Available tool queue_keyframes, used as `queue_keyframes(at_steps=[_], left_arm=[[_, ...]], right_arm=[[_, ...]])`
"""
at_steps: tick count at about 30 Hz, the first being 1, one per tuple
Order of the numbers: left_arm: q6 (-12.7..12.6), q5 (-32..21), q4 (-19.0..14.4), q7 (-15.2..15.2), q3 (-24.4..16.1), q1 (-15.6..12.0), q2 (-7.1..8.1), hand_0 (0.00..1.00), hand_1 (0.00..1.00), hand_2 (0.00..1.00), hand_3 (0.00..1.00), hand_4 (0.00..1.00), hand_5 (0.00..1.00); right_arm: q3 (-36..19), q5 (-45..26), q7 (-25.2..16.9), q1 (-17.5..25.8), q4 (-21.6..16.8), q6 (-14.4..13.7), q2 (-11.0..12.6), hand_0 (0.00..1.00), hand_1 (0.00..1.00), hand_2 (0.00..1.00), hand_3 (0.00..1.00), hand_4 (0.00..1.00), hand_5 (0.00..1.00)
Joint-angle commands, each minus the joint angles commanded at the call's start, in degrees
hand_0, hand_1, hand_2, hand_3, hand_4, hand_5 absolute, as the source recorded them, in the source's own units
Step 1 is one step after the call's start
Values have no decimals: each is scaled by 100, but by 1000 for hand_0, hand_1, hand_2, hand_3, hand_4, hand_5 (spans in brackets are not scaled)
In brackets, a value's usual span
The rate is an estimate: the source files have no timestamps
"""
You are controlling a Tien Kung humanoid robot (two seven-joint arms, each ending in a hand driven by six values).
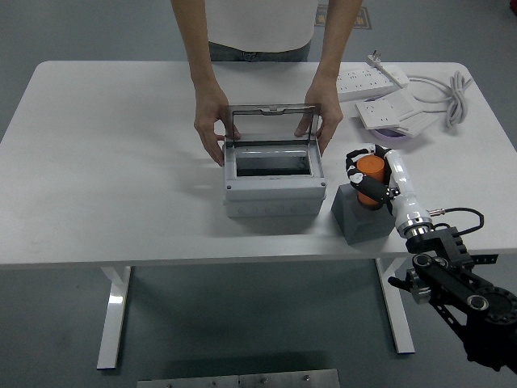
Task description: Fetch the battery,place it into the box,close the lid of the box
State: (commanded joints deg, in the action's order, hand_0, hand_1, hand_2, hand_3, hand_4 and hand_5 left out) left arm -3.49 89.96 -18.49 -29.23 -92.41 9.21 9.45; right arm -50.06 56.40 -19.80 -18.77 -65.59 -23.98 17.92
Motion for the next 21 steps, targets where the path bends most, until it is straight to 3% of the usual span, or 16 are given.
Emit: queue_keyframes(at_steps=[8,12,15,21], left_arm=[[-13,9,-11,-11,-4,-1,7,559,722,656,592,683,177],[-21,-1,-14,-16,2,-5,10,559,723,658,593,685,178],[-28,-16,-18,-22,9,-6,15,559,723,658,593,685,178],[-45,-47,-24,-33,20,-3,25,559,723,660,596,688,176]], right_arm=[[96,509,331,-277,-129,-103,151,291,298,399,364,122,2],[45,1131,763,-441,-301,-105,236,262,269,377,337,76,2],[39,1782,1188,-615,-496,85,307,262,269,377,337,76,2],[304,3127,2149,-1059,-646,731,350,247,255,367,332,60,2]])
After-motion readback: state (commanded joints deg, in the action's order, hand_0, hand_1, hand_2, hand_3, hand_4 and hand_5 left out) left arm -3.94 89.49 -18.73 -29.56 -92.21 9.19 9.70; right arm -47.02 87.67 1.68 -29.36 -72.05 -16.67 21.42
